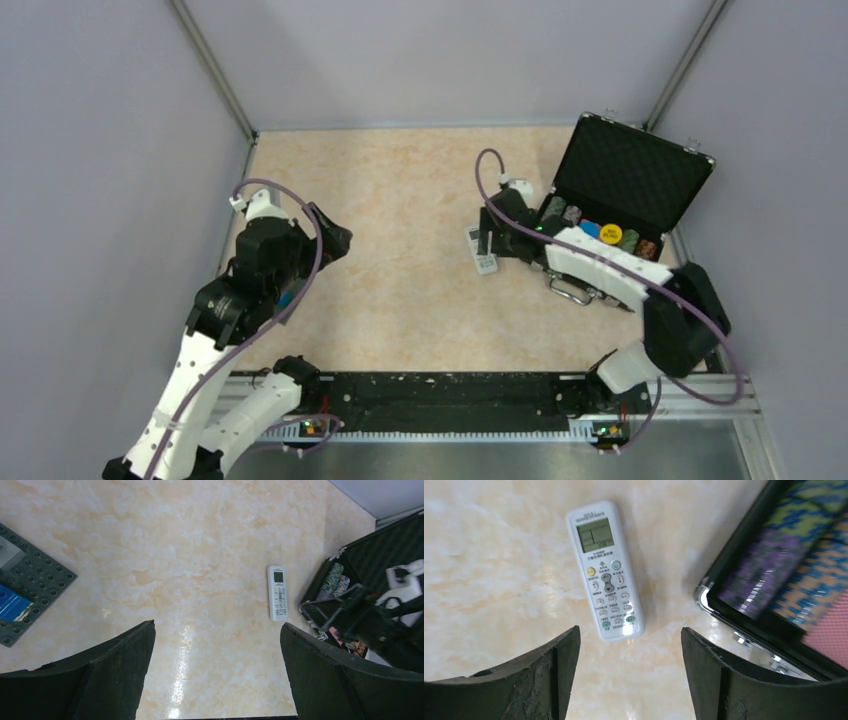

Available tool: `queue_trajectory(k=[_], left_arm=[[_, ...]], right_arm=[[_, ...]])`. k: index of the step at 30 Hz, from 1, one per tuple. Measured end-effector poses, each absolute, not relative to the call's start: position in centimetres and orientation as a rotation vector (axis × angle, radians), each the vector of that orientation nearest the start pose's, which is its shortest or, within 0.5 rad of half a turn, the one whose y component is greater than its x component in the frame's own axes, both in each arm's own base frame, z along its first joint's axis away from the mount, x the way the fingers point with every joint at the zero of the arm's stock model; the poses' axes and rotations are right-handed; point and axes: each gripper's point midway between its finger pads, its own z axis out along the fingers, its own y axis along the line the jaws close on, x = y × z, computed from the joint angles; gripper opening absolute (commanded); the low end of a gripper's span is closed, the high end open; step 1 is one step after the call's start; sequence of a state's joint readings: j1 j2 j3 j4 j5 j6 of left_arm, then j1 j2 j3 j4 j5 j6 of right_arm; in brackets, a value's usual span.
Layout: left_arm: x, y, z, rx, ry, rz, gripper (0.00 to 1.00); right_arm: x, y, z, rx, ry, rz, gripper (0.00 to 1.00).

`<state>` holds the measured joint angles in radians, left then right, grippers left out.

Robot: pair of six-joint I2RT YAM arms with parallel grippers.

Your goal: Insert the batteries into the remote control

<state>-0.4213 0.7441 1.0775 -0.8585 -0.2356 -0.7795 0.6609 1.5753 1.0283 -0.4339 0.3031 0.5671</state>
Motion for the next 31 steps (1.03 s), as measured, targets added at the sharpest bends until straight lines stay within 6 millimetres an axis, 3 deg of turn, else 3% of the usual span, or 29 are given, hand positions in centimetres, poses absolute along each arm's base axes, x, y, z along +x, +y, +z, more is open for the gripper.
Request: queue_trajectory(k=[4, 8, 11, 16, 19, 23, 31], left_arm=[[21.3, -8.8, 28.9, -0.442, 2.031, -0.514, 0.99], [19.9, -8.3, 30.1, -0.379, 1.993, -0.530, 0.99], [18.7, -7.8, 31.3, -0.355, 1.940, -0.547, 0.99], [16.8, -6.3, 33.2, -0.363, 1.827, -0.566, 0.99], [16.0, -5.5, 33.7, -0.378, 1.781, -0.564, 0.99], [14.5, -4.5, 34.2, -0.390, 1.735, -0.567, 0.99], [12.4, -3.4, 34.3, -0.393, 1.685, -0.584, 0.99]], right_arm=[[30.3, 18.1, 16.0, 0.087, 2.294, 0.200, 0.84], [27.7, 14.7, 25.0, 0.184, 2.050, 0.312, 0.99], [25.2, 11.9, 29.5, 0.230, 1.906, 0.364, 0.99], [21.2, 7.3, 35.5, 0.298, 1.700, 0.419, 0.99], [18.8, 4.7, 38.1, 0.337, 1.588, 0.451, 0.99], [16.1, 2.0, 40.2, 0.377, 1.487, 0.485, 0.99], [13.6, -0.1, 40.6, 0.390, 1.434, 0.508, 0.99]])
